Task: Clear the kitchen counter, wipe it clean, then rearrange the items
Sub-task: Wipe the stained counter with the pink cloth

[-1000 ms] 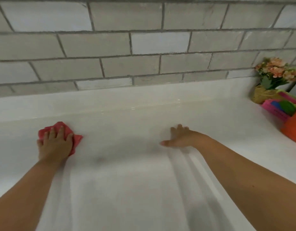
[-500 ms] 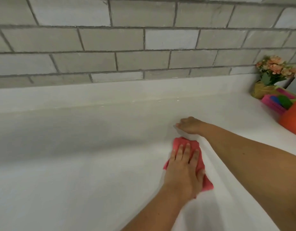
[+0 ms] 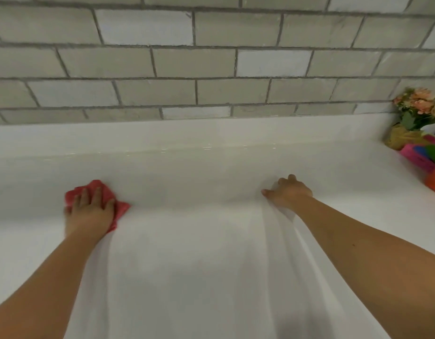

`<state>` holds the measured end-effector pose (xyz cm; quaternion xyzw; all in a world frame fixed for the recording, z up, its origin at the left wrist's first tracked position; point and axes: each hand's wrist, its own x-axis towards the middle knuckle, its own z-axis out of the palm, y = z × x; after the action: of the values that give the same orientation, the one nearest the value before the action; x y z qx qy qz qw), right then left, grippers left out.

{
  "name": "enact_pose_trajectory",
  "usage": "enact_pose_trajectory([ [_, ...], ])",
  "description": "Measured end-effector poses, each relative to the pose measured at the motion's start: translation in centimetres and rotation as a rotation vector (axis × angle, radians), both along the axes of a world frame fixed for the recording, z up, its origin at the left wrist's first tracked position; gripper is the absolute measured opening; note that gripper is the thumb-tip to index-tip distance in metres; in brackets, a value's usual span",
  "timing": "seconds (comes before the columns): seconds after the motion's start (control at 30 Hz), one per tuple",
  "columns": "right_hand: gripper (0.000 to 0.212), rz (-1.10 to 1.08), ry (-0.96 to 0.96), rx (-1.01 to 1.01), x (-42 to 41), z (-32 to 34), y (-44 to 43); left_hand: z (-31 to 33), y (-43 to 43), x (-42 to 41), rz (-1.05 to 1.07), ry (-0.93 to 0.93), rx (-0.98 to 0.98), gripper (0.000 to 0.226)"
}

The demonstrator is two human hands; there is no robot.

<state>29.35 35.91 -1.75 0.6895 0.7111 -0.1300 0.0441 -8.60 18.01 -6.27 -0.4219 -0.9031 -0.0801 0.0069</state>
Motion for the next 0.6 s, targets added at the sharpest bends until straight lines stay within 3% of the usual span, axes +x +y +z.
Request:
enact_pose_trajectory([
  [0.1, 0.068, 0.014, 0.001, -0.019, 0.2, -0.2, -0.6, 0.7, 0.1, 3.8, 0.267, -0.107, 0.065, 0.060],
  [0.17, 0.067, 0.055, 0.023, -0.026, 0.6, -0.3, -1.5, 0.7, 1.0, 7.8, 0.241, -0.113, 0.039, 0.060],
  [0.4, 0.055, 0.171, 0.109, -0.040, 3.5, 0.4, -6.2, 1.2, 3.2, 24.2, -0.191, -0.059, -0.071, 0.062],
  [0.6, 0.052, 0.091, 0.036, -0.012, 6.2, 2.4, -9.4, 1.0, -3.3, 37.6, -0.611, -0.124, -0.025, 0.061],
])
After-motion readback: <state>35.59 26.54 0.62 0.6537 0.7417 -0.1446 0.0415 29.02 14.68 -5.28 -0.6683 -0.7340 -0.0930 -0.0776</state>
